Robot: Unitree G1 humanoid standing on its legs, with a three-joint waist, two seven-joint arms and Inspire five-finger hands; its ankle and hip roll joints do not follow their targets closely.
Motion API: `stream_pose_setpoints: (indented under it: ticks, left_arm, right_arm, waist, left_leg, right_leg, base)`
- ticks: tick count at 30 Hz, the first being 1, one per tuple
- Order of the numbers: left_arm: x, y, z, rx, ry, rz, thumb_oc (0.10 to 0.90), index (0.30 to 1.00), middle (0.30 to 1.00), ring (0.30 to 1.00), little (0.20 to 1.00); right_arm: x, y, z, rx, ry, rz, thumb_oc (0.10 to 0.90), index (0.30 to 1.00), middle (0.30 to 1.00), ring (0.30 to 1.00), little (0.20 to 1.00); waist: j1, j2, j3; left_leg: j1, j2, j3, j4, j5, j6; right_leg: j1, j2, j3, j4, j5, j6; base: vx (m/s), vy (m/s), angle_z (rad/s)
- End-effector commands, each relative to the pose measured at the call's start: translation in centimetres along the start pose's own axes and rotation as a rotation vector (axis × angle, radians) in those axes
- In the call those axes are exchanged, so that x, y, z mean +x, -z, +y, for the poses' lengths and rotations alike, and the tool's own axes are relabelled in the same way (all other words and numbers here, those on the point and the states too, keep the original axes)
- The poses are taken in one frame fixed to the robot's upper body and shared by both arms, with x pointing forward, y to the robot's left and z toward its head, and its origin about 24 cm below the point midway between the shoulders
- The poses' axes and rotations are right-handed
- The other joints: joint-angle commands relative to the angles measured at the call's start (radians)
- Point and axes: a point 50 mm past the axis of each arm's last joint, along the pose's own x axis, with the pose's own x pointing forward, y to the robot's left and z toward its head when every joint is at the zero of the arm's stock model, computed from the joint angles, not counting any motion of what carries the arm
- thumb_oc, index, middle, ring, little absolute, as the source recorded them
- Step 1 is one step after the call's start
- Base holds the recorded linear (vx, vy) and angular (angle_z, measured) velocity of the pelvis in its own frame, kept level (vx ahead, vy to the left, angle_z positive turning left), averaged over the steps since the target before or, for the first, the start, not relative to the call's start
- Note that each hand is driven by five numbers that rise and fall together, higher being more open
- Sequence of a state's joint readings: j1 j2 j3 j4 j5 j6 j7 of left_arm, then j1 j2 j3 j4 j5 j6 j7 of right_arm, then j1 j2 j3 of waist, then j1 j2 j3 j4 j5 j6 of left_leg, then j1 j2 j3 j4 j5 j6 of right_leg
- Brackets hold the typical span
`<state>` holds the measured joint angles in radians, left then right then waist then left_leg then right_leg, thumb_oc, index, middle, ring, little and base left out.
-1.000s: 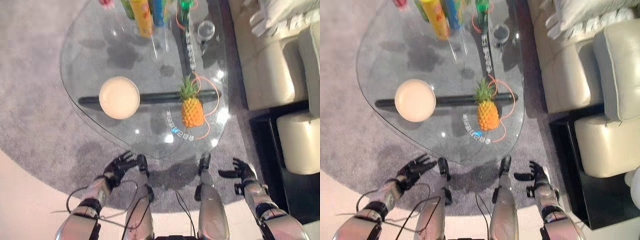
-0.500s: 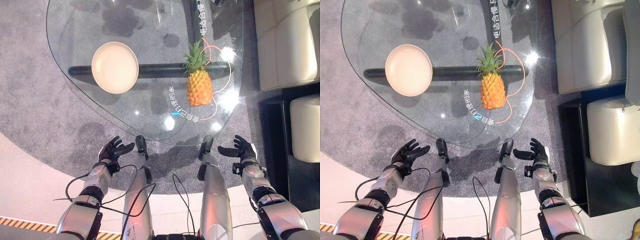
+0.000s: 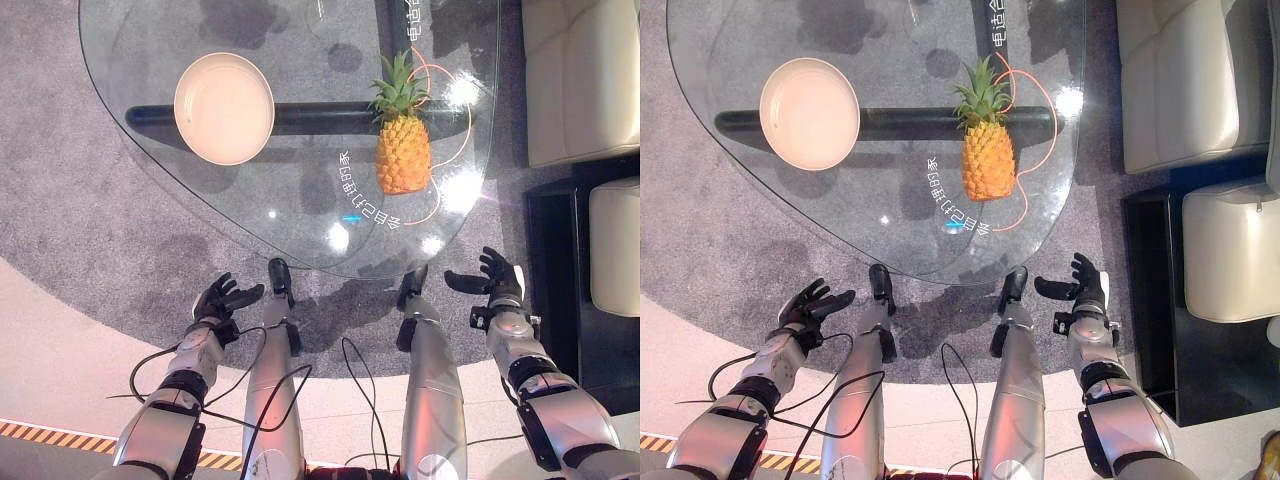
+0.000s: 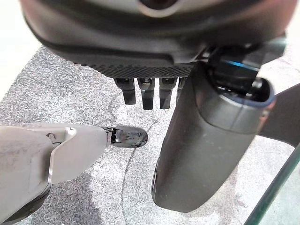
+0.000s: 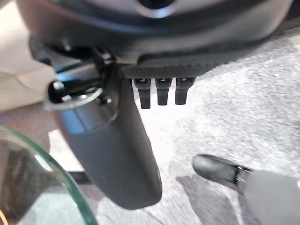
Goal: Pick up the fruit to the plate
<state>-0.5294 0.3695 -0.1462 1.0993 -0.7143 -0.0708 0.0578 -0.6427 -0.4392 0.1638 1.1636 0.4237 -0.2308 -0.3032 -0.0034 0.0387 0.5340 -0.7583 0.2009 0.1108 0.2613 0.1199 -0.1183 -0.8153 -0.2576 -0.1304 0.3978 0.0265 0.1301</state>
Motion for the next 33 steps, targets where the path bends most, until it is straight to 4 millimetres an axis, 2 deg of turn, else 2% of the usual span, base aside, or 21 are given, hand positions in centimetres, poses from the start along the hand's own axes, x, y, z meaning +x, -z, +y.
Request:
stream_pose_setpoints:
  ticks: [1, 4, 5, 7, 8, 9, 10, 12, 15, 19, 25, 33]
  left_arm:
    - [-0.3, -0.5, 3.2, 0.028, -0.106, -0.020, 0.800, 0.900, 0.900, 0.900, 0.900]
    - [-0.4, -0.3, 3.1, 0.035, -0.107, -0.020, 0.800, 0.900, 0.900, 0.900, 0.900]
    - [-0.4, -0.2, 3.1, 0.035, -0.107, -0.020, 0.800, 0.900, 0.900, 0.900, 0.900]
    - [-0.5, 0.1, 3.2, 0.038, -0.106, -0.020, 0.800, 0.900, 0.900, 0.900, 0.900]
    - [-0.5, 0.1, 3.2, 0.039, -0.106, -0.020, 0.800, 0.900, 0.900, 0.900, 0.900]
    - [-0.6, 0.3, 3.2, 0.037, -0.106, -0.021, 0.800, 0.900, 0.900, 0.900, 0.900]
    - [-0.6, 0.4, 3.1, 0.037, -0.106, -0.021, 0.800, 0.900, 0.900, 0.900, 0.900]
    - [-0.7, 0.6, 2.8, 0.031, -0.105, -0.024, 0.800, 0.900, 0.900, 0.900, 0.900]
    - [-0.8, 0.8, 2.7, 0.026, -0.104, -0.024, 0.800, 0.900, 0.900, 0.900, 0.900]
    - [-0.9, 1.1, 2.8, 0.015, -0.104, -0.022, 0.800, 0.900, 0.900, 0.900, 0.900]
    - [-1.1, 2.1, 2.9, 0.004, -0.101, -0.015, 0.800, 0.900, 0.900, 0.900, 0.900]
    - [-1.3, 2.8, 2.8, 0.000, -0.089, -0.004, 0.800, 0.900, 0.900, 0.900, 0.900]
  right_arm:
    - [0.3, -1.3, -4.7, 0.042, 0.256, -0.097, 0.800, 0.900, 0.900, 0.900, 0.900]
    - [0.3, -3.3, -6.3, 0.171, 0.409, -0.183, 0.800, 0.900, 0.900, 0.900, 0.900]
    - [0.3, -3.4, -6.3, 0.178, 0.414, -0.189, 0.800, 0.900, 0.900, 0.900, 0.900]
    - [0.2, -5.7, -6.6, 0.266, 0.457, -0.281, 0.800, 0.900, 0.900, 0.900, 0.900]
    - [0.1, -5.8, -6.6, 0.270, 0.459, -0.288, 0.800, 0.900, 0.900, 0.900, 0.900]
    - [-0.1, -7.4, -6.3, 0.311, 0.472, -0.355, 0.800, 0.900, 0.900, 0.900, 0.900]
    - [-0.2, -7.8, -6.2, 0.318, 0.474, -0.367, 0.800, 0.900, 0.900, 0.900, 0.900]
    - [-1.2, -10.9, -5.4, 0.379, 0.477, -0.509, 0.800, 0.900, 0.900, 0.900, 0.900]
    - [-2.4, -13.3, -4.7, 0.398, 0.455, -0.627, 0.800, 0.900, 0.900, 0.900, 0.900]
    - [-4.5, -16.3, -2.5, 0.384, 0.327, -0.793, 0.800, 0.900, 0.900, 0.900, 0.900]
    - [-7.5, -17.8, 0.8, 0.325, 0.099, -0.921, 0.800, 0.900, 0.900, 0.900, 0.900]
    - [-10.4, -18.8, 3.3, 0.280, -0.111, -1.028, 0.800, 0.900, 0.900, 0.900, 0.900]
  waist:
    - [0.002, -0.017, -0.014]
    - [0.003, -0.020, -0.014]
    - [0.003, -0.020, -0.014]
    - [0.002, -0.022, -0.014]
    - [0.002, -0.022, -0.014]
    - [0.000, -0.023, -0.014]
    - [0.000, -0.024, -0.014]
    - [-0.006, -0.026, -0.014]
    - [-0.011, -0.026, -0.014]
    - [-0.019, -0.025, -0.014]
    - [-0.030, -0.024, -0.014]
    - [-0.034, -0.021, -0.014]
  left_leg:
    - [-0.068, 0.007, -0.087, 0.153, -0.099, -0.025]
    - [-0.067, 0.008, -0.086, 0.148, -0.100, -0.025]
    - [-0.067, 0.008, -0.086, 0.148, -0.101, -0.025]
    - [-0.068, 0.007, -0.087, 0.148, -0.102, -0.023]
    - [-0.068, 0.007, -0.087, 0.148, -0.102, -0.023]
    - [-0.069, 0.005, -0.086, 0.145, -0.101, -0.023]
    - [-0.069, 0.005, -0.086, 0.144, -0.101, -0.023]
    - [-0.070, 0.003, -0.085, 0.138, -0.097, -0.021]
    - [-0.070, 0.001, -0.085, 0.134, -0.094, -0.021]
    - [-0.063, -0.004, -0.081, 0.120, -0.089, -0.019]
    - [-0.050, -0.010, -0.068, 0.103, -0.080, -0.017]
    - [-0.036, -0.013, -0.055, 0.086, -0.069, -0.019]
  right_leg:
    - [-0.019, -0.036, 0.012, 0.023, 0.010, 0.039]
    - [-0.017, -0.039, 0.004, 0.017, 0.015, 0.041]
    - [-0.017, -0.039, 0.004, 0.017, 0.016, 0.041]
    - [-0.018, -0.039, 0.000, 0.018, 0.017, 0.041]
    - [-0.018, -0.039, 0.000, 0.017, 0.018, 0.041]
    - [-0.018, -0.039, -0.003, 0.013, 0.019, 0.040]
    - [-0.019, -0.039, -0.003, 0.013, 0.020, 0.040]
    - [-0.023, -0.038, -0.004, 0.010, 0.024, 0.039]
    - [-0.025, -0.038, -0.004, 0.007, 0.025, 0.040]
    - [-0.022, -0.038, -0.003, -0.004, 0.027, 0.041]
    - [-0.012, -0.036, -0.001, -0.021, 0.029, 0.039]
    - [-0.002, -0.036, 0.001, -0.032, 0.029, 0.038]
  base:
    - [0.00, 0.000, 0.00]
    - [0.00, 0.000, 0.00]
    - [0.00, 0.000, 0.00]
    - [0.00, 0.000, 0.00]
    - [0.00, 0.000, 0.00]
    - [0.00, 0.000, 0.00]
    - [0.00, 0.000, 0.00]
    - [0.00, 0.034, 0.00]
    - [0.00, 0.034, 0.00]
    - [0.00, 0.038, 0.00]
    - [0.01, 0.041, 0.01]
    - [0.00, 0.008, 0.00]
